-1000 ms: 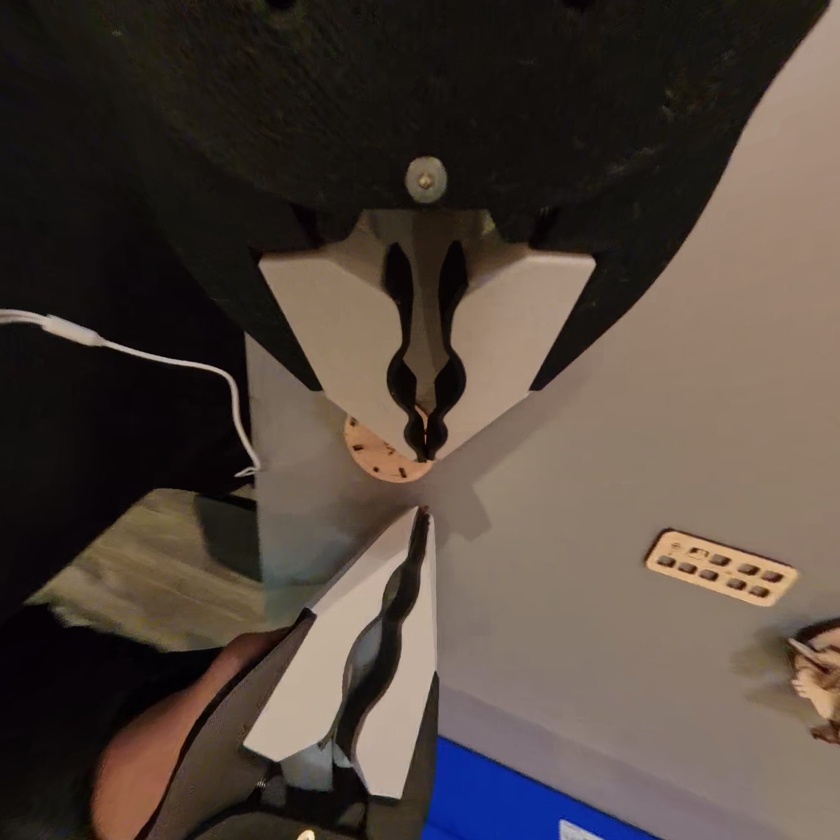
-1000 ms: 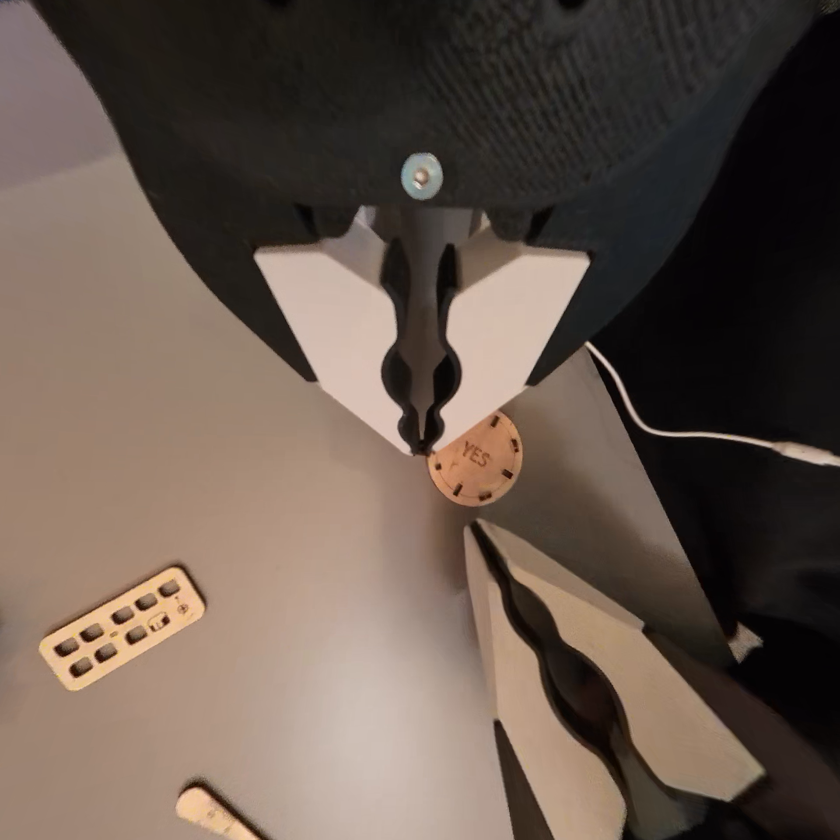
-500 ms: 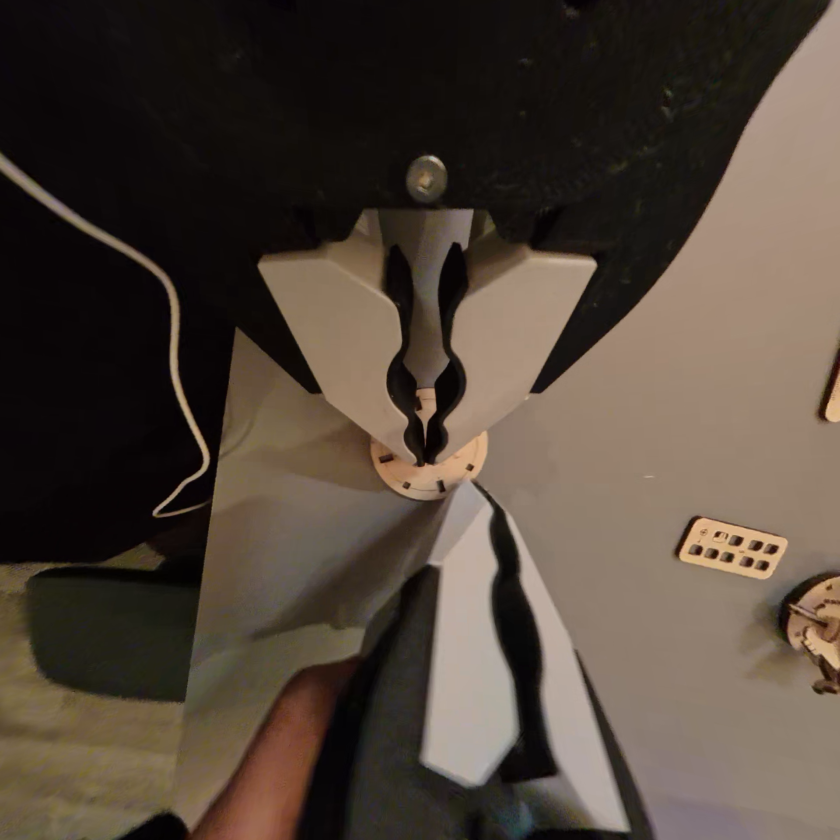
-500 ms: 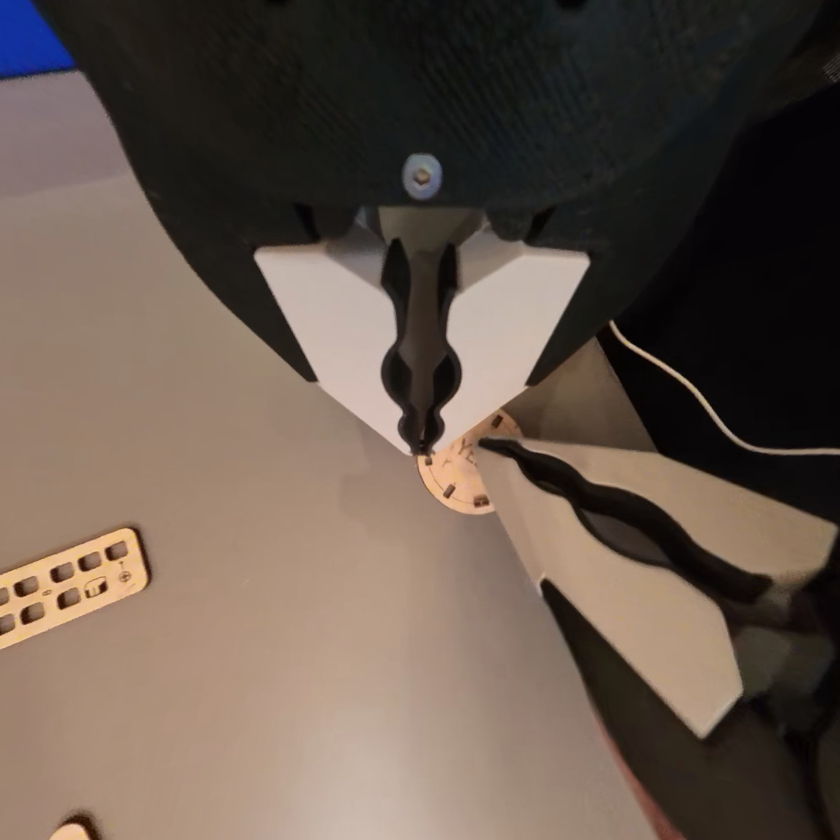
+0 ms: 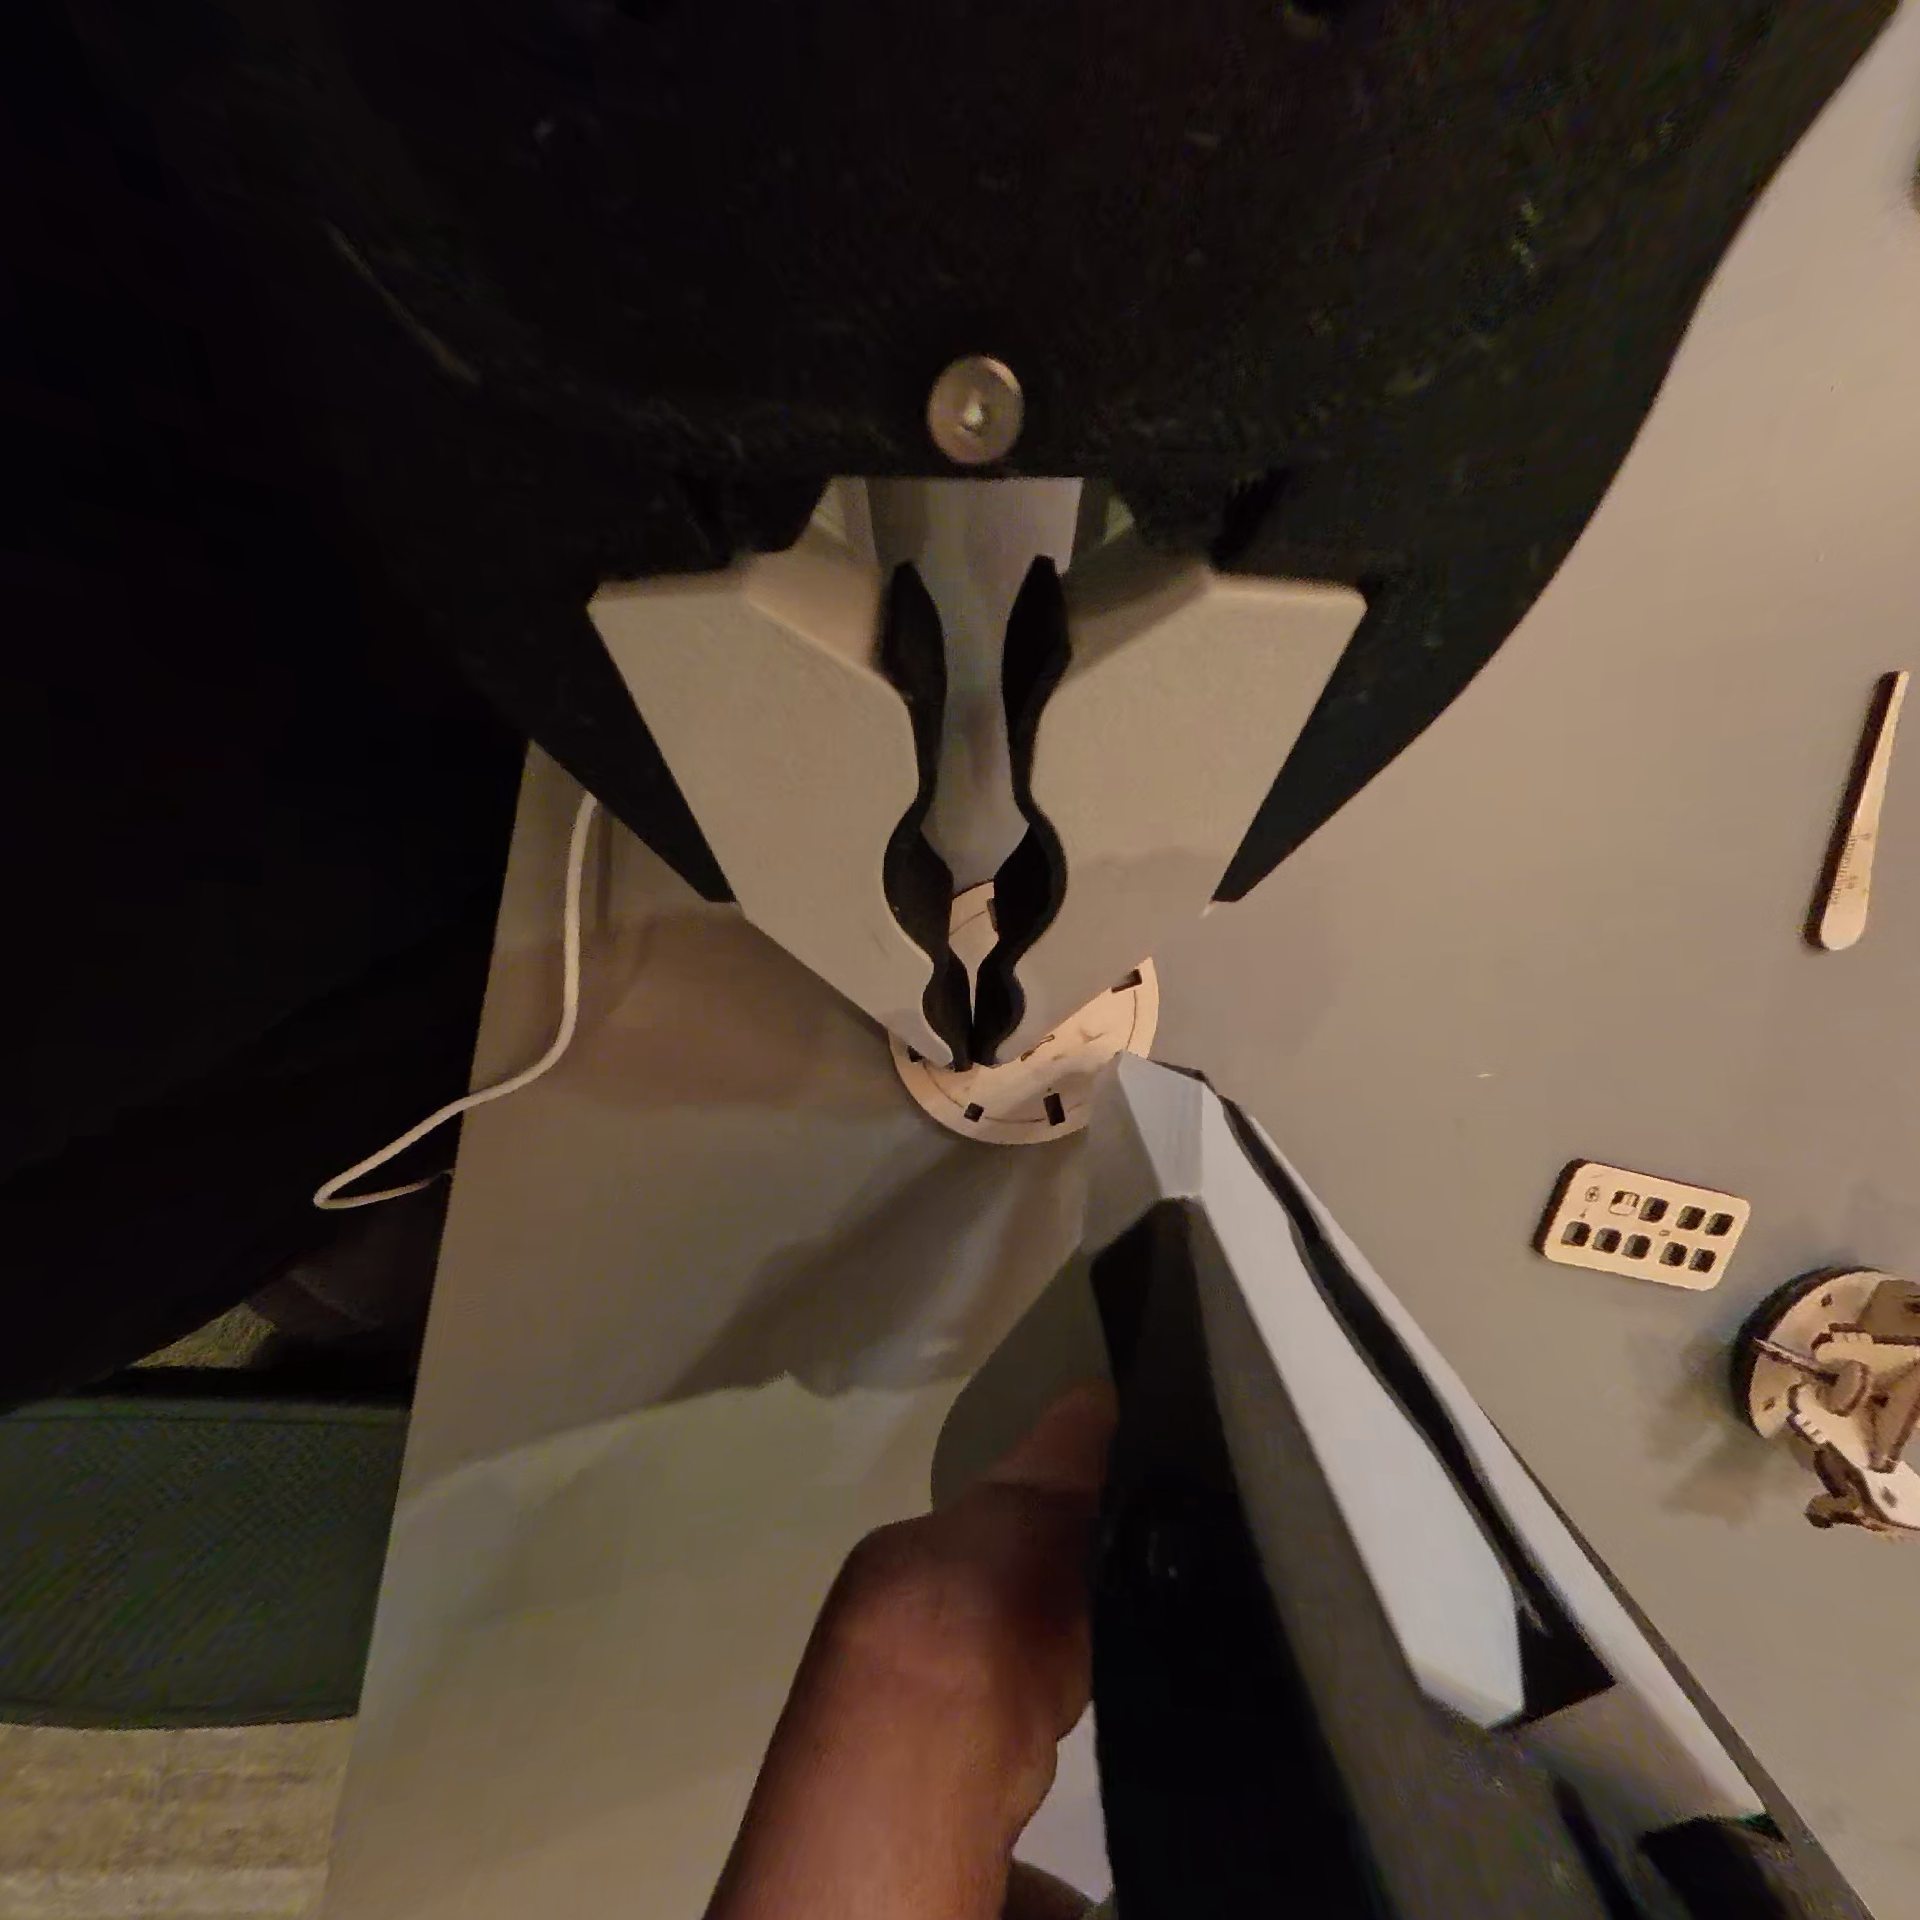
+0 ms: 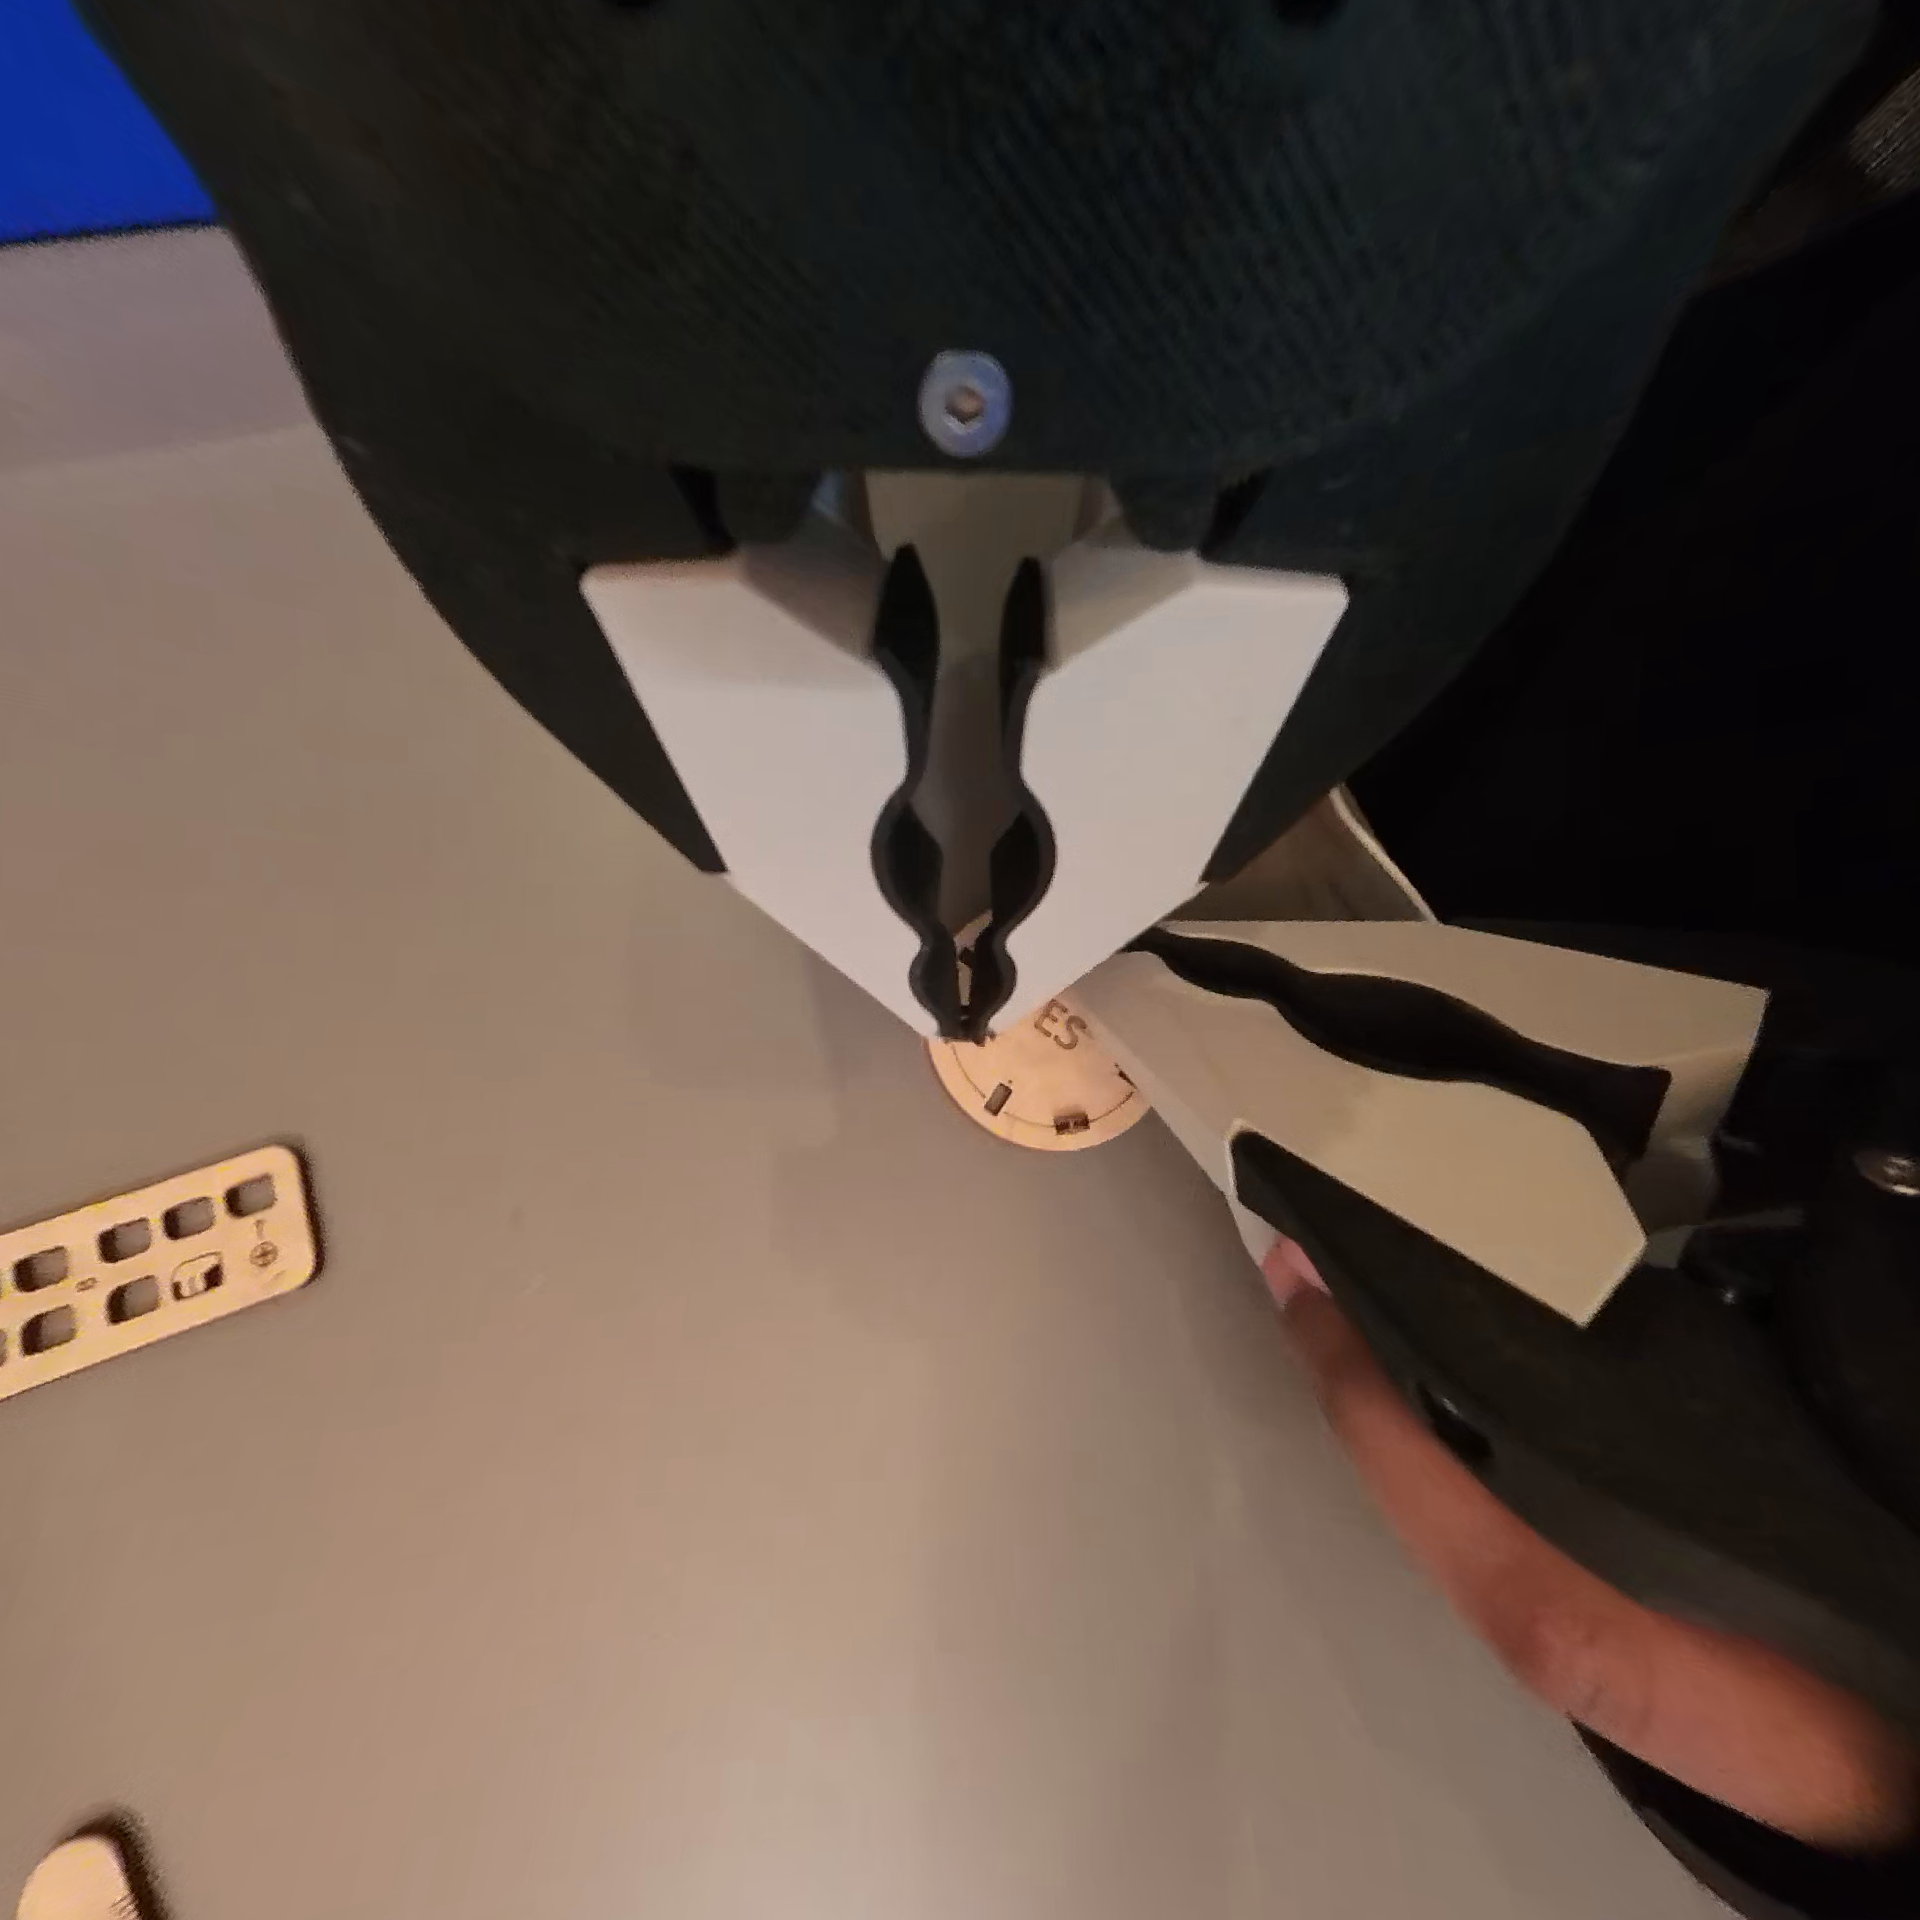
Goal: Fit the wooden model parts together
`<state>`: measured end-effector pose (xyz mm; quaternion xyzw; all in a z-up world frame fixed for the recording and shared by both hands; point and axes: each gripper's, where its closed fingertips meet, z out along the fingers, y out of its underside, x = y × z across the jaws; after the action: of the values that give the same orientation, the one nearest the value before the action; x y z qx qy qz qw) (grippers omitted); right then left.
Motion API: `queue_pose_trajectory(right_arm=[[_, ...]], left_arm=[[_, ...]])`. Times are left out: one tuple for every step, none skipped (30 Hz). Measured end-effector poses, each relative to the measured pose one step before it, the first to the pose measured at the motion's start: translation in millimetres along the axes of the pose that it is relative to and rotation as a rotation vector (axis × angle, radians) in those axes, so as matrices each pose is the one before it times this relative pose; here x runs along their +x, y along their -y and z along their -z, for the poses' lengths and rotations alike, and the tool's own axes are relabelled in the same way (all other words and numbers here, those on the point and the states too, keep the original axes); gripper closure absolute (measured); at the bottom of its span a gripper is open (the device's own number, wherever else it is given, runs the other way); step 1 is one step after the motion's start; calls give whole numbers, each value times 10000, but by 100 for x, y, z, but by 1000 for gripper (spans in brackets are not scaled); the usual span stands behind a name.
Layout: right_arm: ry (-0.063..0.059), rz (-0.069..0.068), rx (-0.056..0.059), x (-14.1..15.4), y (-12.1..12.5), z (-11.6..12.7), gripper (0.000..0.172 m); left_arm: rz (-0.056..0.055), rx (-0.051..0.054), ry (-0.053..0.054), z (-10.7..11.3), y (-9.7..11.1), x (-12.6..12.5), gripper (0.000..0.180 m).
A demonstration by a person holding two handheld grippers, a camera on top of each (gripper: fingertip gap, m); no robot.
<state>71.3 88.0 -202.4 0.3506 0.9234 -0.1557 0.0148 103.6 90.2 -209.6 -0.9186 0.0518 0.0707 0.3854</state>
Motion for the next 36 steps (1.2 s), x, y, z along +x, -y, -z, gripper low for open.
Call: queue_pose_trajectory(right_arm=[[-11,17,-168,95,-140,-108,171],[16,21,-155,62,-138,-131,171],[-15,11,-93,106,-67,-96,171],[37,-36,-23,45,53,-8,171],[47,-54,-51,41,5,7,171],[36,-15,-38,26,13,-7,171],[31,-22,-32,13,25,-4,171],[30,-17,-45,13,12,-6,171],[-5,13,-38,14,23,9,171],[-22,50,-38,17,32,0,171],[1,48,-35,-39,48,13,171],[5,38,-13,-47,90,17,171],[21,29,-10,-47,94,19,171],[20,41,-16,-50,52,-3,171],[12,47,-50,-35,-10,-17,171],[11,54,-68,-25,-71,-37,171],[18,54,-75,-19,-98,-46,171],[23,79,-18,-10,-18,-4,172],[34,108,-41,-24,-41,7,171],[-19,117,-64,52,-66,11,171],[0,72,-26,47,19,38,172],[50,66,-6,-28,62,32,172],[26,54,-12,17,64,26,171],[20,66,-27,22,44,-16,171],[15,80,-51,25,-3,-50,171],[6,83,-59,30,-15,-66,171],[43,60,-17,-7,31,4,171],[44,34,-37,-2,-13,-6,171],[29,34,-28,-4,-21,8,171],[10,62,-47,3,-42,4,171],[-11,100,-72,-10,-63,8,171],[-19,107,-73,7,-64,10,171],[-13,88,-54,-2,-17,-5,171],[-2,63,-39,-1,6,0,171],[14,13,-41,2,2,-9,171],[29,-36,-31,0,5,5,172]], left_arm=[[113,49,-110,-4,1,6,180],[72,2,-54,8,-10,-25,180],[-30,5,17,19,-13,-33,180],[-70,-2,67,2,2,-53,180],[-75,-5,107,12,20,-116,180],[-50,17,143,49,72,-208,180],[8,78,129,119,141,-229,180],[61,83,112,152,130,-265,180],[92,52,117,131,73,-295,180],[65,5,41,72,-12,-182,180],[13,-30,32,-7,-72,-88,180],[-34,-95,43,-89,-185,-44,180],[-53,-172,30,-168,-288,23,180],[-46,-184,43,-177,-301,-6,180],[-22,32,48,-12,25,-19,180],[-8,-24,12,-1,-24,-1,180],[1,-5,0,5,-6,11,180],[-2,8,0,-6,-2,2,180],[-21,26,12,-4,-6,13,180],[-45,22,24,10,-17,-1,180],[-26,1,28,-4,-18,8,180],[-32,2,20,0,-10,3,180],[-16,5,9,-5,5,8,180],[5,-1,-6,-1,-3,2,180],[4,6,-13,-1,-1,1,180],[7,14,-12,8,-5,2,180],[7,6,-9,-7,-9,1,180],[1,3,-6,4,-5,-1,180],[-4,1,2,-6,-4,6,180],[-7,-1,9,3,-14,-5,180],[-2,2,9,13,-11,-14,180],[5,3,1,4,-5,-8,180],[15,2,-11,2,-8,6,180],[16,0,-13,-5,-5,0,180],[12,-4,-6,6,-1,-5,180],[8,-6,3,-3,-2,1,180]])
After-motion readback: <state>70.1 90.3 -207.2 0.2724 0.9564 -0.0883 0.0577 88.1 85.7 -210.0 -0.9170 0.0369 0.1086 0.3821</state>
